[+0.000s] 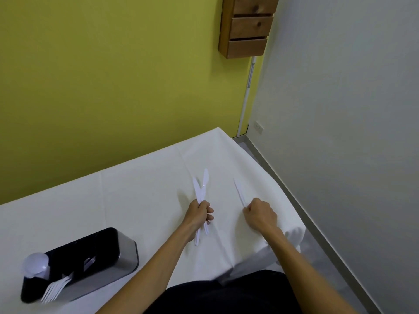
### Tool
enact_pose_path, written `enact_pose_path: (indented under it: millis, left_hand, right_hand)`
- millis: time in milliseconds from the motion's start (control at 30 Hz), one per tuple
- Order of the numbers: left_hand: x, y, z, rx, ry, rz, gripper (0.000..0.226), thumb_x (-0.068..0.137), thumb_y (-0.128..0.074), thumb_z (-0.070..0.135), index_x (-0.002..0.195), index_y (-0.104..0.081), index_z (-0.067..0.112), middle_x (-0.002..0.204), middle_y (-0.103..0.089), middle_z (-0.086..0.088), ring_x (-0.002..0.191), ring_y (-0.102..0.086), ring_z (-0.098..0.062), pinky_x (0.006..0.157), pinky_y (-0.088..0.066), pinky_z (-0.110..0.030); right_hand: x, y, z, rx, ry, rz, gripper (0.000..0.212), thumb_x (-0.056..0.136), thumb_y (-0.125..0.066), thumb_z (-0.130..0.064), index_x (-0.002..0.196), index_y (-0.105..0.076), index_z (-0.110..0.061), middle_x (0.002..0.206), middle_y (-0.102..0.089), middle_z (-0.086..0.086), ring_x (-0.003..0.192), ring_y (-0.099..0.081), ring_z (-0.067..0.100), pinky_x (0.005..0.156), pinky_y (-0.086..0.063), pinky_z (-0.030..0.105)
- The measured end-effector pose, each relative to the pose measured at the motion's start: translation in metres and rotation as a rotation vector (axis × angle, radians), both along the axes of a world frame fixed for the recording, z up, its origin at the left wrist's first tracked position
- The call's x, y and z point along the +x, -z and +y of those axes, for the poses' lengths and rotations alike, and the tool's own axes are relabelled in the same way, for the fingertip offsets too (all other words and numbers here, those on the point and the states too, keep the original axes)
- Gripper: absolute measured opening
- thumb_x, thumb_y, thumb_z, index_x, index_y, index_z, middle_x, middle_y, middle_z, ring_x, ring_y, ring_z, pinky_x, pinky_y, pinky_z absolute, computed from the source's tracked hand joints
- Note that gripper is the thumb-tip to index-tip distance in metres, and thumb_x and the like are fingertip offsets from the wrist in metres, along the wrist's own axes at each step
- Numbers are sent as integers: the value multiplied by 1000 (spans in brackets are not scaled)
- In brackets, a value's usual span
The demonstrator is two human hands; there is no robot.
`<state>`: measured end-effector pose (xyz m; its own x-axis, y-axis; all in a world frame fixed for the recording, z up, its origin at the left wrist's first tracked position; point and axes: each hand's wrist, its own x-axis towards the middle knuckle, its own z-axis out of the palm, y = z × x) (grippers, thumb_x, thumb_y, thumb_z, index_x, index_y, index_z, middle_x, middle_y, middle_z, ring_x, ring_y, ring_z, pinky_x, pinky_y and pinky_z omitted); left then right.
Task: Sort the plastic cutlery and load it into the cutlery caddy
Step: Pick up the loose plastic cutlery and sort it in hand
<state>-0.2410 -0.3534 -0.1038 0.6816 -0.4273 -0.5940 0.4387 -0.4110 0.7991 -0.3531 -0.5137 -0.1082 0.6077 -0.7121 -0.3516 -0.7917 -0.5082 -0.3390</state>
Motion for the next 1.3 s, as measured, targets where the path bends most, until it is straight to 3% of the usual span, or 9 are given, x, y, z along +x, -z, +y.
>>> enact_pose_path:
  millis: [233, 467, 634, 700, 767, 867, 1000, 1167, 1300]
  left_hand:
    - [1, -5, -6, -67, -65, 72, 25, 104, -40, 20, 104, -59, 5, 96, -65, -10, 79, -64, -19, 69, -56, -29]
    - [2, -24, -15, -311, -176, 124, 29, 108, -40, 28, 110, -57, 5, 98, -70, -11, 90, -70, -24, 78, -57, -35]
    - [2, -35, -18, -305, -285, 52, 33, 108, -37, 32, 112, -56, 5, 80, -49, -5, 72, -56, -18, 86, -56, -33]
    - [7, -37, -17, -324, -347, 46, 36, 108, -37, 37, 110, -55, 5, 77, -44, -3, 67, -53, -16, 90, -55, -36]
    - [11, -46, -14, -365, -409, 19, 35, 106, -40, 41, 96, -52, 9, 70, -40, -1, 61, -47, -14, 80, -56, -34]
    - [15, -59, -14, -414, -470, -68, 36, 104, -43, 42, 85, -46, 12, 65, -36, 0, 54, -42, -11, 72, -55, -30]
    - [0, -74, -23, -471, -434, -141, 34, 104, -44, 41, 88, -49, 11, 59, -53, 7, 62, -66, -10, 88, -56, -39]
    - [-29, -75, -26, -430, -366, -187, 31, 106, -41, 41, 97, -51, 13, 74, -62, -1, 84, -75, -19, 82, -58, -40]
    - [-11, -77, -8, -366, -314, -226, 28, 108, -38, 32, 97, -52, 10, 73, -57, -4, 70, -67, -18, 69, -55, -26]
  right_hand:
    - [10, -23, 49, 154, -244, -206, 23, 92, -58, -37, 88, -68, -17, 86, -70, -4, 80, -65, 18, 72, -57, 39]
    - [13, -35, 64, 154, -225, -271, 24, 94, -55, -36, 84, -68, -18, 82, -71, -3, 81, -63, 21, 65, -49, 34]
    - [10, -41, 62, 240, -117, -359, 19, 90, -62, -37, 79, -69, -24, 72, -68, -10, 69, -63, 12, 62, -48, 30]
    - [8, -42, 63, 318, -8, -453, 17, 90, -61, -37, 80, -68, -25, 77, -70, -10, 70, -67, 10, 69, -55, 33]
    - [5, -41, 65, 455, 186, -548, 19, 94, -57, -35, 91, -69, -21, 89, -72, -6, 76, -70, 11, 77, -58, 38]
    - [7, -38, 72, 884, 557, -629, 39, 103, -45, -40, 121, -60, -9, 116, -67, 7, 97, -68, 22, 82, -58, 41]
    - [24, -48, 84, 1430, 893, -814, 68, 103, -38, -52, 151, -28, -7, 148, -44, 18, 126, -54, 35, 105, -45, 52]
    - [46, -59, 80, 1667, 966, -965, 74, 96, -43, -62, 149, -31, -11, 138, -55, 14, 122, -60, 36, 109, -42, 50]
    - [39, -62, 74, 1450, 766, -860, 76, 101, -30, -61, 152, -29, -5, 155, -39, 13, 141, -42, 29, 116, -34, 47]
